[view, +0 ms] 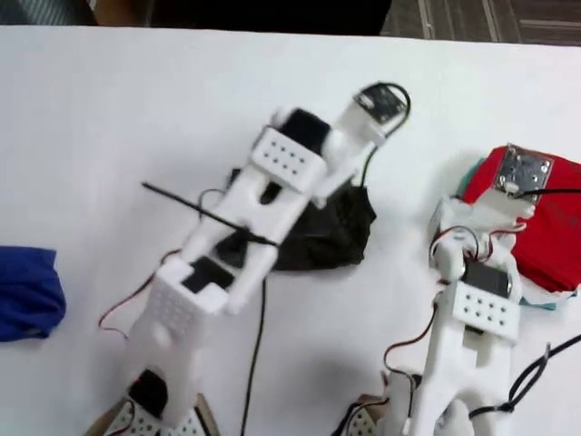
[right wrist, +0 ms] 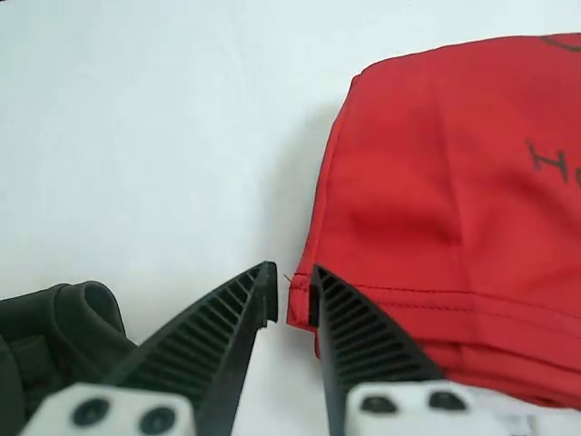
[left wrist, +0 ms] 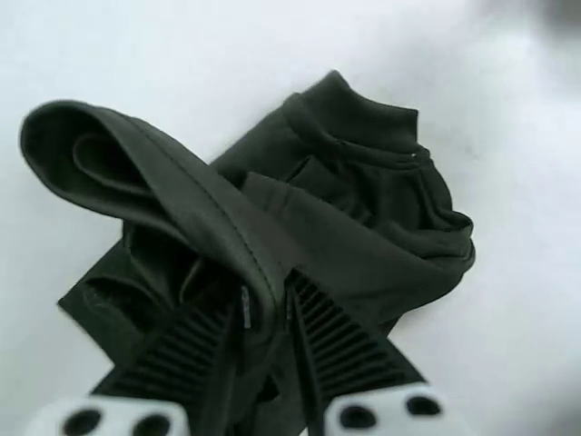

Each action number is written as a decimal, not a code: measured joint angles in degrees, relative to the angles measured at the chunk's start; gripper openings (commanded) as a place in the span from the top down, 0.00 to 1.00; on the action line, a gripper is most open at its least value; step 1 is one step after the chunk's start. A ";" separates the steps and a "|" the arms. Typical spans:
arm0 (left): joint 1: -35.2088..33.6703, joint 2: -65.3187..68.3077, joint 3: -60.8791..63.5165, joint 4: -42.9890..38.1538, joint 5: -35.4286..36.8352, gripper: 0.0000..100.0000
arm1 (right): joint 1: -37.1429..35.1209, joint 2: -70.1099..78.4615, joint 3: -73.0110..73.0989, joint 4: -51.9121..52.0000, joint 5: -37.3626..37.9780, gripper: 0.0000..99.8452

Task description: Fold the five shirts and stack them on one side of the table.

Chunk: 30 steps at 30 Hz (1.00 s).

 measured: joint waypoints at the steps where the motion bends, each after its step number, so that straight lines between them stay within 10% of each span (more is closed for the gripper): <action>1: 0.35 0.44 0.00 0.00 0.70 0.97 | 0.00 -0.26 0.09 0.00 0.00 0.93; 30: 6.24 6.86 -9.05 4.57 1.93 0.96 | 4.31 -0.53 0.44 -1.85 0.00 0.93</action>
